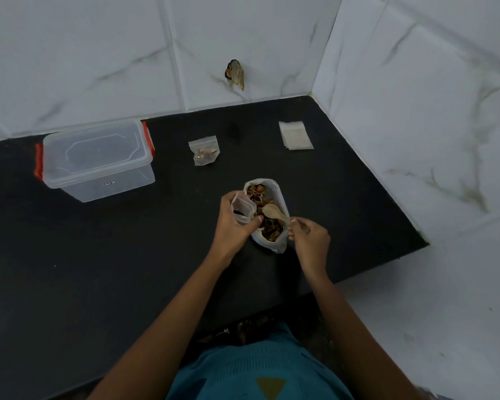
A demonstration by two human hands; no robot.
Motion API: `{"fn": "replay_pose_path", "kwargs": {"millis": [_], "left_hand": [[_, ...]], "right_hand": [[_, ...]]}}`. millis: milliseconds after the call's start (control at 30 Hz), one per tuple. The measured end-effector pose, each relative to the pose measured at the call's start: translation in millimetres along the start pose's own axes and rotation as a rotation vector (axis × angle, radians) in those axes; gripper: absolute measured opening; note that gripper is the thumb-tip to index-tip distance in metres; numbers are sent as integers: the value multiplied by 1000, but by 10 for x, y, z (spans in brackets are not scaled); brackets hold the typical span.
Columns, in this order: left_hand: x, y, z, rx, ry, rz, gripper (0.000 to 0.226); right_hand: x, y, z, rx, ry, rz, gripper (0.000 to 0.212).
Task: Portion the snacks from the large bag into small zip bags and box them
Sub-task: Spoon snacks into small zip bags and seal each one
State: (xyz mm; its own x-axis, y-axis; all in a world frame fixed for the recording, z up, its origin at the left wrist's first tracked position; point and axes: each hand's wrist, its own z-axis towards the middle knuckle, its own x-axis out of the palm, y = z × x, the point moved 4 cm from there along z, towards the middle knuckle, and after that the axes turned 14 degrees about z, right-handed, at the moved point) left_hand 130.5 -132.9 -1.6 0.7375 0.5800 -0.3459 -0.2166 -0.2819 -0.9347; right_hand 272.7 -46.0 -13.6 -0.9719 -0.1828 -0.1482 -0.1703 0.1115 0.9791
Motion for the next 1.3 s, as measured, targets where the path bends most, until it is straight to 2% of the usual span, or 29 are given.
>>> {"fn": "replay_pose_path", "kwargs": {"millis": [167, 367, 467, 567, 633, 700, 800, 933, 1033, 1133, 1233, 1300], "left_hand": [[2, -10, -1, -10, 12, -32, 56], [14, -21, -19, -17, 31, -21, 55], [18, -36, -10, -5, 39, -32, 55], [27, -74, 4, 23, 45, -18, 56], [32, -105, 15, 35, 56, -18, 57], [40, -141, 20, 49, 69, -42, 58], [37, -202, 33, 71, 61, -75, 64], [1, -221, 75, 113, 89, -3, 76], [-92, -245, 94, 104, 158, -59, 80], [-245, -302, 131, 88, 181, -88, 55], [-397, -368, 196, 75, 79, -178, 17], [-468, -445, 229, 109, 22, -233, 10]], "right_hand": [[47, 4, -41, -114, 138, -292, 18], [56, 64, -20, -215, 176, -499, 20], [61, 171, -22, -264, 174, -494, 17], [89, 440, -91, -337, 188, -274, 13], [161, 644, -165, -406, 282, -161, 13], [273, 770, -233, -433, 412, -197, 17], [394, 786, -238, -425, 520, -385, 27], [437, 805, -183, -419, 580, -530, 25], [405, 924, -114, -431, 552, -471, 19], [371, 1043, -10, -465, 545, -455, 17], [383, 1115, 54, -468, 598, -385, 16], [394, 1135, 77, -402, 622, -267, 20]]}}
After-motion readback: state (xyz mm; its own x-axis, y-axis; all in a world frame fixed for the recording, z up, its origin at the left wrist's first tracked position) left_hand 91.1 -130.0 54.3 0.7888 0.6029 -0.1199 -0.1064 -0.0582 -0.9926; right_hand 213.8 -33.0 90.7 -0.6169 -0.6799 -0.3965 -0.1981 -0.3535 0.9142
